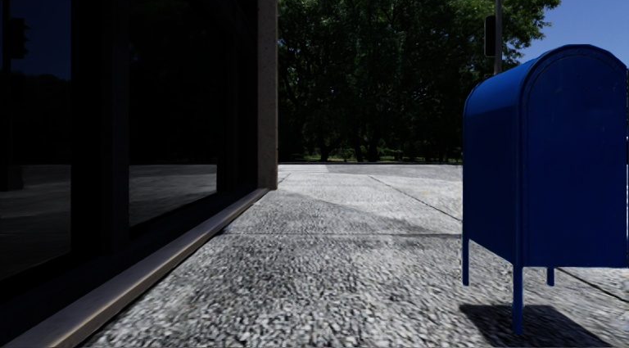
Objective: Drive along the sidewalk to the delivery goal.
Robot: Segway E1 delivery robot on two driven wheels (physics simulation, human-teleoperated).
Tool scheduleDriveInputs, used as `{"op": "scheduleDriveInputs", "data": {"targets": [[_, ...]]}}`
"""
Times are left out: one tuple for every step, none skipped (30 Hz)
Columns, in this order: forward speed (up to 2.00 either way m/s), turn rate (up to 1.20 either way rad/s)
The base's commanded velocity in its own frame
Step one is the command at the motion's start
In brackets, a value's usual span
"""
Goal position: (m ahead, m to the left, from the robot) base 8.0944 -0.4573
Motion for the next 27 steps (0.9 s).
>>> {"op": "scheduleDriveInputs", "data": {"targets": [[2.0, 0.0], [2.0, 0.0], [2.0, 0.0], [2.0, 0.0], [2.0, 0.0], [2.0, 0.0], [2.0, 0.0], [2.0, 0.0], [2.0, 0.0], [2.0, 0.0], [2.0, 0.0], [2.0, 0.0], [2.0, 0.0], [2.0, 0.0], [2.0, 0.0], [2.0, 0.0], [2.0, 0.0], [2.0, 0.0], [2.0, 0.0], [2.0, -0.1], [2.0, -0.17], [2.0, -0.17], [2.0, -0.19], [2.0, -0.19], [2.0, -0.13], [2.0, -0.13], [2.0, 0.0]]}}
